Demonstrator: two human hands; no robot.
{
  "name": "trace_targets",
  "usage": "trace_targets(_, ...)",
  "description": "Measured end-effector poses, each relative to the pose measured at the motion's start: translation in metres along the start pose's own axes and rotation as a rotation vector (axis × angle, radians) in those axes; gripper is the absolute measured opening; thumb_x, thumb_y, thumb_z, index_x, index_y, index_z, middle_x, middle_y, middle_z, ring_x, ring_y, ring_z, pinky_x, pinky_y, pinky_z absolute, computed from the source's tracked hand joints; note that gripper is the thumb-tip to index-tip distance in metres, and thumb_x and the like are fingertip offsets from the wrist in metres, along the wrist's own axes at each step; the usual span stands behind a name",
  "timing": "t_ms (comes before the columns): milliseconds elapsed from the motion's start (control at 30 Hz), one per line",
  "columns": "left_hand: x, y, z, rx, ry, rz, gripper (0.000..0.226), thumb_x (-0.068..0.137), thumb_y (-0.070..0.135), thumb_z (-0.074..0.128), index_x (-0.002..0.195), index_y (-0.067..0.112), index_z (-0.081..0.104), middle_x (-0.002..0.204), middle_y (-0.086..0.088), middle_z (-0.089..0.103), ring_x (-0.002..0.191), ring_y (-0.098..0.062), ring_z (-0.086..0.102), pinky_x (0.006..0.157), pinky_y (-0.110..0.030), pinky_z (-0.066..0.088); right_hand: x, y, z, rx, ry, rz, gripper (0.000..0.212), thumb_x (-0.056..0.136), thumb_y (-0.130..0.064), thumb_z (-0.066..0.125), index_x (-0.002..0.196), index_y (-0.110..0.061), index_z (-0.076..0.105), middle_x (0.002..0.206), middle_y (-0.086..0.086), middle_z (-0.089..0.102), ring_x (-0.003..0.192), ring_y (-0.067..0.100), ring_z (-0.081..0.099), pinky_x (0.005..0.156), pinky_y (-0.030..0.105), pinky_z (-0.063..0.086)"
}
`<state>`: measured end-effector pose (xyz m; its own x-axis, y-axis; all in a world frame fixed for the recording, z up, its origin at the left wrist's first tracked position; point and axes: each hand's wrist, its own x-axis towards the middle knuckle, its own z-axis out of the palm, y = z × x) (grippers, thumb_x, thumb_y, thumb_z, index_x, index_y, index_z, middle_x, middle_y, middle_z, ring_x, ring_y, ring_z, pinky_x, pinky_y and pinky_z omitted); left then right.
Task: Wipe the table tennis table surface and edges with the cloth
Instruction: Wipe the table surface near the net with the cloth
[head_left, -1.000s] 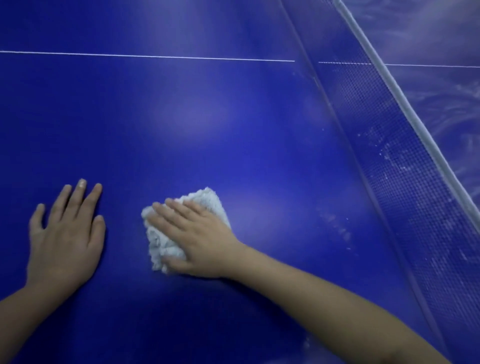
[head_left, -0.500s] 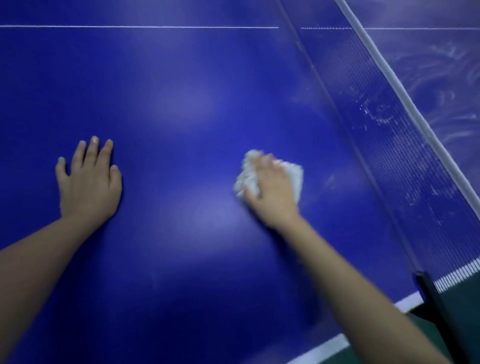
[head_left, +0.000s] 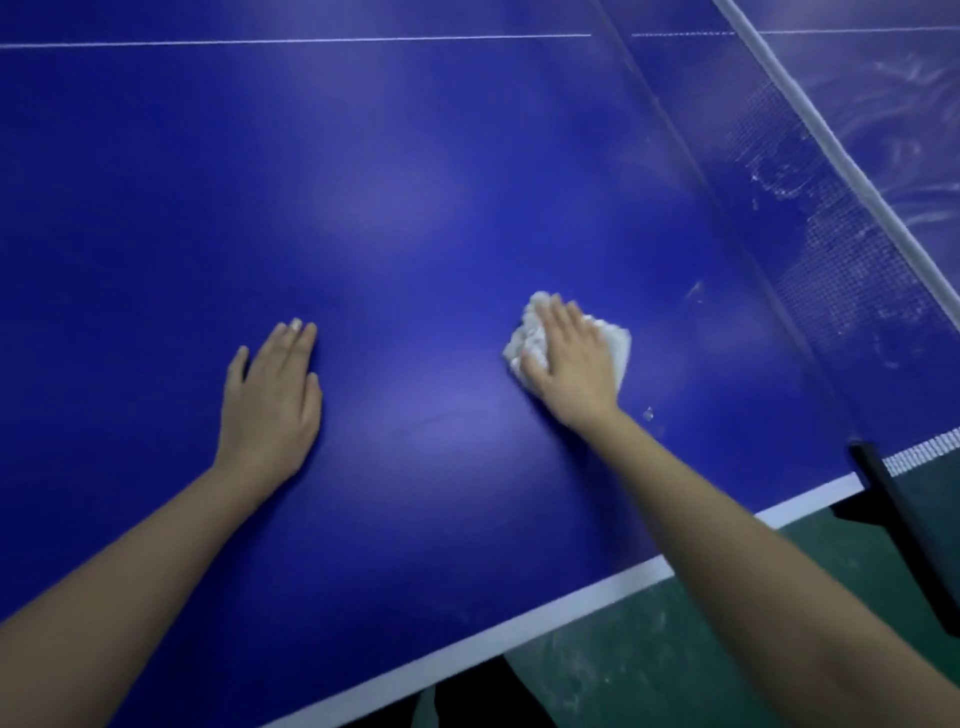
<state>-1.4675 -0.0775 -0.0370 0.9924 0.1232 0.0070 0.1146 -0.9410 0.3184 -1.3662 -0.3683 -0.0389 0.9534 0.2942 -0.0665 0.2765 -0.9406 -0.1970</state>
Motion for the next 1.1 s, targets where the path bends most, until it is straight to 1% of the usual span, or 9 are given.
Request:
trace_targets(67,-0.017,-0.009,-0.001,0.028,-0.021,-0.032,0.049,0.097,0.014,0.036,0.144,0.003,0.031,0.151,-0.012,0.031,0.142,-0.023,0.024,0.115,-0.046,0.014,0.002,-0.005,0.005,0.03,-0.003,0.143,0.062,0.097,-0.038,0.035,0.151,-0.016,0.013,0.158,0.004,0.016,0.145,0.023,0.011,0.116,0.035,0.004)
trace_targets(133,-0.029,-0.014,0.0,0.063,-0.058,-0.042,0.05,0.098,0.017,0.033,0.146,0.006,0.027,0.154,-0.009,0.026,0.144,-0.021,0.018,0.116,-0.045,0.011,-0.01,-0.036,0.008,0.015,-0.005,0.084,0.062,0.096,-0.037,0.033,0.15,-0.014,0.015,0.157,0.006,0.019,0.144,0.025,0.014,0.116,0.035,0.006)
trace_targets(300,-0.033,-0.016,0.002,0.095,-0.052,-0.035,0.051,0.098,0.018,0.033,0.147,0.007,0.026,0.155,-0.007,0.024,0.145,-0.02,0.016,0.116,-0.045,0.009,-0.115,-0.125,0.024,-0.012,-0.202,-0.53,0.068,0.085,-0.042,0.037,0.144,-0.009,0.036,0.147,0.011,0.04,0.134,0.029,0.037,0.113,0.043,0.022)
trace_targets(433,-0.032,-0.019,0.005,0.095,-0.04,-0.025,0.051,0.097,0.019,0.034,0.146,0.007,0.028,0.154,-0.008,0.026,0.144,-0.022,0.018,0.115,-0.047,0.012,-0.199,-0.133,0.037,-0.075,-0.304,-0.771,0.074,0.086,-0.048,0.049,0.149,-0.018,0.025,0.154,0.003,0.027,0.143,0.021,0.021,0.116,0.036,0.01)
trace_targets(600,-0.033,-0.019,0.007,0.109,-0.034,-0.018,0.051,0.096,0.018,0.033,0.145,0.005,0.029,0.153,-0.01,0.027,0.144,-0.023,0.019,0.114,-0.049,0.012,-0.191,-0.041,0.01,-0.008,-0.193,-0.351,0.064,0.084,-0.036,0.035,0.142,-0.009,0.036,0.148,0.005,0.029,0.137,0.031,0.033,0.112,0.034,0.012)
trace_targets(733,-0.033,-0.019,0.007,0.116,-0.036,-0.012,0.051,0.096,0.019,0.033,0.145,0.005,0.028,0.153,-0.01,0.027,0.144,-0.023,0.019,0.114,-0.049,0.012,-0.178,0.023,-0.003,0.043,-0.03,0.221,0.062,0.091,-0.036,0.031,0.147,-0.011,0.025,0.154,0.003,0.02,0.144,0.023,0.017,0.116,0.029,0.004)
trace_targets(833,-0.033,-0.017,0.005,0.118,-0.044,-0.018,0.052,0.096,0.019,0.033,0.146,0.005,0.027,0.154,-0.01,0.026,0.144,-0.023,0.019,0.115,-0.049,0.012,-0.175,0.005,0.009,0.023,0.052,0.504,0.058,0.098,-0.028,0.039,0.149,-0.011,0.017,0.157,0.007,0.019,0.145,0.022,0.012,0.118,0.031,0.004)
trace_targets(900,-0.033,-0.017,0.005,0.114,-0.044,-0.017,0.052,0.096,0.018,0.034,0.146,0.005,0.027,0.154,-0.01,0.026,0.144,-0.023,0.019,0.115,-0.05,0.013,-0.179,-0.03,0.019,0.028,0.054,0.454,0.059,0.097,-0.029,0.036,0.149,-0.01,0.017,0.156,0.008,0.02,0.145,0.023,0.014,0.118,0.031,0.004)
trace_targets(1100,-0.033,-0.015,0.005,0.103,-0.051,-0.036,0.052,0.095,0.016,0.037,0.145,0.004,0.028,0.153,-0.011,0.027,0.143,-0.024,0.019,0.115,-0.049,0.012,-0.195,-0.105,0.03,0.048,-0.138,-0.194,0.07,0.088,-0.045,0.035,0.151,-0.022,0.015,0.157,-0.004,0.014,0.145,0.013,0.005,0.117,0.029,-0.006)
